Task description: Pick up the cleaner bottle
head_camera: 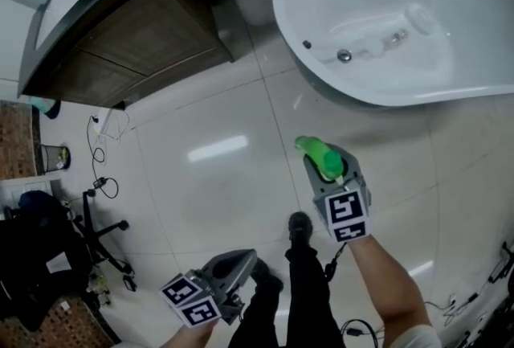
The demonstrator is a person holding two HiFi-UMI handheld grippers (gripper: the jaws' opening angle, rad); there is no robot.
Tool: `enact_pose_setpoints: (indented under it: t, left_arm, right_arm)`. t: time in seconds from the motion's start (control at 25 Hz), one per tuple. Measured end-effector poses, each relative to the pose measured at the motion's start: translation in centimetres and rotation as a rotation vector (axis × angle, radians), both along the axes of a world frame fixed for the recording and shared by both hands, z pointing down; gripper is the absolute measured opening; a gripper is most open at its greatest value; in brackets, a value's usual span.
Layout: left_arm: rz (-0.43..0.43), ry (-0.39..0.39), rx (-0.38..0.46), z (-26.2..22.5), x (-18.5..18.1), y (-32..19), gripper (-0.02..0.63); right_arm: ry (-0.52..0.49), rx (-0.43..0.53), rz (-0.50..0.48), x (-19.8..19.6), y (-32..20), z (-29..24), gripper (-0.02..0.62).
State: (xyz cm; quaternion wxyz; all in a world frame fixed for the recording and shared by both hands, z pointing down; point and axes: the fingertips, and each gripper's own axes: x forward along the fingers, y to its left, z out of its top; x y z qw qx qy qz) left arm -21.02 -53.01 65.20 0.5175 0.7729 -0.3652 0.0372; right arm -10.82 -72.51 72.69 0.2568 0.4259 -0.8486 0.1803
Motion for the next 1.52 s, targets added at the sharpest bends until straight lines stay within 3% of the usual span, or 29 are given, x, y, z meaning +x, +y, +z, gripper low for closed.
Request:
enact_pose_setpoints:
  t: [0.32,0.56,1.0,1.2,1.4,1.52]
  left_arm:
    - [-0.038,-0.018,0.07,-5.7,-1.4,2.1,-0.008]
    - [-0.064,-0.035,0.097,-7.1,-2.2,1.7,-0.008]
    - [-0.059,-0.056,0.063,-7.1,-2.6,2.2,-0.008]
    - [0.008,-0.089,0.099,-8.8,-2.7,1.9,-0.008]
    - [0.162,-0.171,0.155,-10.7,-2.9,2.6,-0.008]
    - [0.209,-0.191,0.193,-12.3,-3.5,3.2,-0.008]
  right_arm:
    - [0.015,0.046,-0.002,0.6,-0.4,-6.8,0.163]
    - [0.037,0.045,0.014,1.1,-1.7,-6.5,0.163]
    - [0.06,0.001,-0.005,0.9,-1.7,-4.6,0.163]
    - [0.055,0.014,-0.004,1.0,-2.1,-7.1,0.163]
    - [0.049,0.043,-0.006,0.9,-2.0,-10.8,0.163]
    - [0.046,0.059,-0.008,0.5,-1.7,-13.6,0.163]
